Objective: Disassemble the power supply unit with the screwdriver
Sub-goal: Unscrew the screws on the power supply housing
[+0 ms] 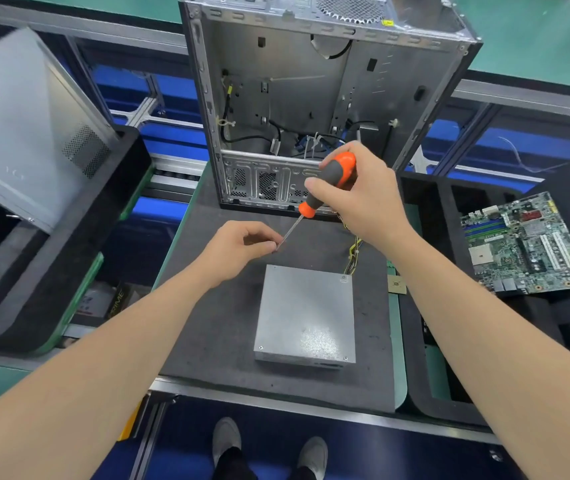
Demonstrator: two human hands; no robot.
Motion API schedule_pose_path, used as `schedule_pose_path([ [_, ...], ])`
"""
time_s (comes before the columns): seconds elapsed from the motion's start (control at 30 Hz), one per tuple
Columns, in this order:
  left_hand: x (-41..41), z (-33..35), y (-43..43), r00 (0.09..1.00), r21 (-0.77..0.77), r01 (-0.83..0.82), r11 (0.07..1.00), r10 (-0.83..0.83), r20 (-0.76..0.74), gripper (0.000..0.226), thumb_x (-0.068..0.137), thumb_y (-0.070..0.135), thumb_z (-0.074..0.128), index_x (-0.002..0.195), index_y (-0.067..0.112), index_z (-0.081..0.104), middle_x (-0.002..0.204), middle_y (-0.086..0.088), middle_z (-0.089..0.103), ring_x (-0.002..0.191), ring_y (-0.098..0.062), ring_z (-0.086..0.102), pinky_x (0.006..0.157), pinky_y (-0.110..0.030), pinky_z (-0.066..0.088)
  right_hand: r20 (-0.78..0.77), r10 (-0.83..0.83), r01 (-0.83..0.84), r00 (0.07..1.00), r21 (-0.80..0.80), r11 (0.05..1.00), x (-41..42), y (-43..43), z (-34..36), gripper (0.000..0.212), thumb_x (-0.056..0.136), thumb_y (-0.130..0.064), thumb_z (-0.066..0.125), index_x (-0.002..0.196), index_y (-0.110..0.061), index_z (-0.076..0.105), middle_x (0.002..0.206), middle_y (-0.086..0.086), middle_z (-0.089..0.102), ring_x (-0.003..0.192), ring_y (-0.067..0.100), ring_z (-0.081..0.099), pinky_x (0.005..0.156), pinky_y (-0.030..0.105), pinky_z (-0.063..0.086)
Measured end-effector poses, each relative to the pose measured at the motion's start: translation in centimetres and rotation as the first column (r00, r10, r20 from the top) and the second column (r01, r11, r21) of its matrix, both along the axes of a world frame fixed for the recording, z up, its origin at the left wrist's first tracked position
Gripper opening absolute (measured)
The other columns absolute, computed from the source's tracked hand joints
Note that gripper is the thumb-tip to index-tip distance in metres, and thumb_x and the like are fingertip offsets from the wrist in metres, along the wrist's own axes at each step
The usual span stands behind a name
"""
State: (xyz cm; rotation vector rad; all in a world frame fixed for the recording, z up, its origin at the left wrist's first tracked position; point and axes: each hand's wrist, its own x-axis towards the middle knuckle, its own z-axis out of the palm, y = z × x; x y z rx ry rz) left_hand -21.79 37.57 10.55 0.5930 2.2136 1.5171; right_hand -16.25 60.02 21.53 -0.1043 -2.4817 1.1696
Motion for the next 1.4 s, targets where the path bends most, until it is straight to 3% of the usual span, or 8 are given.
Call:
schedule_pose_path([
  [0.2, 0.6, -0.1, -0.1, 0.998, -0.012, 0.055, 0.998, -0.055, 0.002, 0.014, 0.094, 0.008, 0.077, 0.097, 0.021, 0.082, 0.098, -0.001, 0.081, 0.1, -0.025, 0.075, 0.101, -0.045, 0.058, -0.01, 0.109, -0.108, 0.994, 0.051, 0.993, 0.1, -1.3, 0.4, 0.027, 0.083, -0.037, 0.077, 0.097, -0.024, 0.057, 0.082, -0.02, 0.065, 0.065, 0.001, 0.059, 0.059, 0.008, 0.043],
  [0.6, 0.9, -1.0, -0.6, 0.997, -0.02, 0.078, 0.997, -0.078, 0.022, 0.03, 0.102, 0.005, 0.063, 0.094, 0.029, 0.079, 0.095, 0.0, 0.079, 0.099, -0.028, 0.073, 0.103, -0.056, 0.054, 0.034, 0.194, -0.196, 0.98, 0.126, 0.972, 0.2, -2.7, 0.0, 0.029, 0.087, -0.036, 0.076, 0.102, -0.024, 0.055, 0.075, -0.011, 0.063, 0.077, 0.004, 0.06, 0.061, 0.012, 0.045],
  [0.87, 1.1, -1.2, -0.6, 0.997, -0.011, 0.053, 0.999, -0.052, 0.05, 0.033, 0.103, 0.006, 0.063, 0.092, 0.032, 0.079, 0.095, 0.0, 0.079, 0.1, -0.028, 0.073, 0.104, -0.052, 0.055, 0.047, 0.2, -0.205, 0.979, 0.161, 0.965, 0.5, -2.9, 0.1, 0.032, 0.089, -0.041, 0.074, 0.106, -0.024, 0.053, 0.081, -0.008, 0.064, 0.074, 0.012, 0.06, 0.062, 0.024, 0.049],
  [0.97, 1.2, -1.1, -0.6, 0.996, 0.015, 0.054, 0.998, -0.055, 0.064, 0.035, 0.103, 0.003, 0.062, 0.089, 0.031, 0.079, 0.098, -0.005, 0.079, 0.102, -0.033, 0.072, 0.105, -0.053, 0.055, 0.058, 0.284, -0.29, 0.957, 0.174, 0.941, 0.6, -3.0, 0.5, 0.033, 0.088, -0.041, 0.075, 0.108, -0.026, 0.054, 0.083, -0.01, 0.065, 0.074, 0.014, 0.061, 0.064, 0.025, 0.048],
  [1.07, 1.2, -1.0, -0.7, 0.995, 0.034, 0.066, 0.997, -0.068, 0.073, 0.037, 0.103, 0.002, 0.061, 0.087, 0.031, 0.078, 0.1, -0.007, 0.079, 0.099, -0.028, 0.072, 0.104, -0.052, 0.055, 0.057, 0.355, -0.359, 0.933, 0.223, 0.906, 0.6, -3.2, 0.8, 0.034, 0.087, -0.042, 0.077, 0.107, -0.027, 0.055, 0.083, -0.014, 0.065, 0.078, 0.011, 0.061, 0.065, 0.02, 0.047],
  [1.2, 1.2, -0.8, -0.6, 0.994, 0.023, 0.077, 0.997, -0.078, 0.075, 0.041, 0.104, 0.003, 0.06, 0.087, 0.035, 0.078, 0.101, -0.004, 0.079, 0.1, -0.025, 0.073, 0.103, -0.049, 0.056, 0.007, 0.257, -0.252, 0.966, 0.218, 0.943, 0.4, -3.5, 0.7, 0.037, 0.086, -0.043, 0.078, 0.097, -0.023, 0.049, 0.073, -0.027, 0.063, 0.068, 0.002, 0.058, 0.059, 0.011, 0.041],
  [1.3, 1.3, -0.6, -0.7, 0.994, 0.021, 0.075, 0.997, -0.077, 0.078, 0.042, 0.104, 0.002, 0.059, 0.086, 0.035, 0.078, 0.102, -0.006, 0.079, 0.103, -0.031, 0.072, 0.102, -0.047, 0.057, 0.005, 0.237, -0.233, 0.972, 0.19, 0.954, 0.6, -3.7, 0.5, 0.039, 0.086, -0.042, 0.078, 0.092, -0.025, 0.043, 0.067, -0.018, 0.068, 0.065, 0.004, 0.06, 0.059, 0.01, 0.04],
  [1.4, 1.6, -0.4, -0.7, 0.992, 0.043, 0.09, 0.995, -0.093, 0.09, 0.035, 0.104, -0.002, 0.057, 0.089, 0.023, 0.076, 0.103, -0.003, 0.079, 0.095, -0.018, 0.07, 0.098, -0.041, 0.056, 0.075, 0.323, -0.331, 0.944, 0.23, 0.915, 0.8, -3.8, 1.3, 0.039, 0.082, -0.043, 0.08, 0.094, -0.027, 0.047, 0.075, -0.011, 0.067, 0.072, 0.011, 0.059, 0.065, 0.024, 0.049],
])
